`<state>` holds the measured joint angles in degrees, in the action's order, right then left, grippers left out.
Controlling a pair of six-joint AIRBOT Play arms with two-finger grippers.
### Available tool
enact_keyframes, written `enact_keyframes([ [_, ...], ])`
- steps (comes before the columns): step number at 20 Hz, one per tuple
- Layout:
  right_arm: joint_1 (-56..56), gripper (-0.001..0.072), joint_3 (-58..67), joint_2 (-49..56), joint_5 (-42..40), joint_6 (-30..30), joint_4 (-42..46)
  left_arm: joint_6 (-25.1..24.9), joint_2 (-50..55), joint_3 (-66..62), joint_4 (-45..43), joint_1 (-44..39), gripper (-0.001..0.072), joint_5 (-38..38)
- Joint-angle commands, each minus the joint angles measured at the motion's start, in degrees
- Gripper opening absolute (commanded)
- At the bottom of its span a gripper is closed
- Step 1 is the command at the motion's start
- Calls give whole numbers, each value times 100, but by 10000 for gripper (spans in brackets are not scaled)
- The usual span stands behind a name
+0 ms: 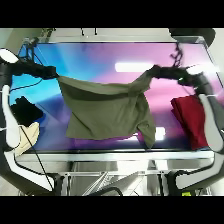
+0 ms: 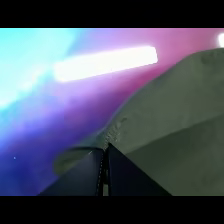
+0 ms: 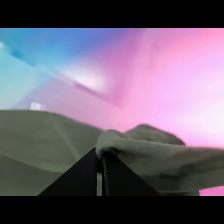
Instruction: Fold the shirts.
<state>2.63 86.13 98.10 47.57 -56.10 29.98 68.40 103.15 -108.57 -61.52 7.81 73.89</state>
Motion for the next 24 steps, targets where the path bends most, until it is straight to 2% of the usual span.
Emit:
enact_keyframes([
  [1, -195, 19, 0, 758, -398, 87, -125, -15, 612, -2, -98, -26, 24, -227],
  [2, -136, 30, 4, 750, -334, 87, -107, -15, 632, -2, -103, -15, 26, -175],
  [3, -31, 128, 55, 708, -92, 87, -105, -13, 614, -2, -98, 28, 259, -85],
  [4, 127, 321, 125, 629, 299, 87, -105, 28, 562, -2, -98, 70, 693, 46],
  [5, 306, 377, 179, 525, 730, 85, -107, 144, 468, -2, -98, 155, 693, 264],
  [9, 1261, 364, 184, -122, 2575, 57, -81, 586, -7, 122, -101, 610, 687, 1569],
  [11, 1762, 363, 33, -369, 3143, -323, 278, 669, -391, 953, -98, 800, 687, 1921],
  [15, 2649, 363, -1036, -901, 3757, -841, 1259, 409, -1386, 3585, -101, 914, 687, 1482],
  [18, 2916, 364, -2197, -1397, 3646, -863, 1775, 157, -1829, 5101, 39, 846, 687, 667],
  [21, 2876, 364, -3167, -1598, 3082, -732, 1781, -133, -1862, 5799, 518, 632, 687, 101],
  [24, 2743, 364, -3799, -1589, 2859, -669, 1718, -350, -1805, 6122, 870, 310, 686, -284],
])
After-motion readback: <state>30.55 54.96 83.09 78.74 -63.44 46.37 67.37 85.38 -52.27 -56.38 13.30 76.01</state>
